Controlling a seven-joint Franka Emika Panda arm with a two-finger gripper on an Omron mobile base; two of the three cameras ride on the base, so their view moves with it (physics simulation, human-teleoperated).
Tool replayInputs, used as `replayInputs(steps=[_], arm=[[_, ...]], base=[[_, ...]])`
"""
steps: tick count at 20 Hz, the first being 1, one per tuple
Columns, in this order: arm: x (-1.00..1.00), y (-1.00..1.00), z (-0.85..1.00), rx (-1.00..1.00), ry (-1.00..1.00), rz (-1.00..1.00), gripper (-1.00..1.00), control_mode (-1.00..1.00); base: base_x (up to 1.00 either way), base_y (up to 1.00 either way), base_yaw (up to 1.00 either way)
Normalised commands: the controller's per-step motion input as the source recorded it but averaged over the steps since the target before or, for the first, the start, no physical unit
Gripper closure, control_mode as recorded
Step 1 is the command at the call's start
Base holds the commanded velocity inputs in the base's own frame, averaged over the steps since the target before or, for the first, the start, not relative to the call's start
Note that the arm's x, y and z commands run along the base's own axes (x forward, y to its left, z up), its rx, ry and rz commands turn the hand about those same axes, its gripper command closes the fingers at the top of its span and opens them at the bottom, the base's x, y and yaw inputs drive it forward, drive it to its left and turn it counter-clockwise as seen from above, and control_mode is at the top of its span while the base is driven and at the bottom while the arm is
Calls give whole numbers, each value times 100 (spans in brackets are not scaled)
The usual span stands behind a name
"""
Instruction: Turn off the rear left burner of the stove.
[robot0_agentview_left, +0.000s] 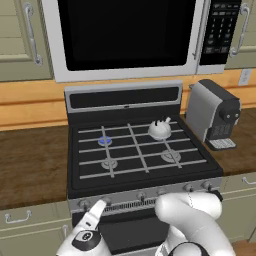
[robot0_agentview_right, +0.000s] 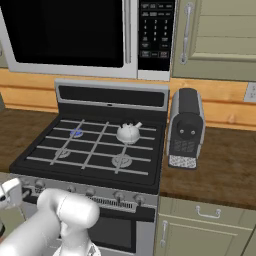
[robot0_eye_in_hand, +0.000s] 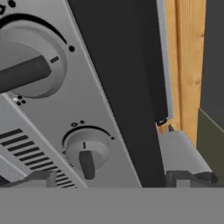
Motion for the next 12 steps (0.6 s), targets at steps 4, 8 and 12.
replayInputs(steps=[4, 8, 12], arm=[[16, -57, 0, 3, 0, 11, -100, -100], [0, -49, 0, 0, 0, 14, -100, -100], [22, -17, -1, 0, 0, 9, -100, -100]], base=[[0, 0, 0], [0, 0, 0], [0, 0, 0]])
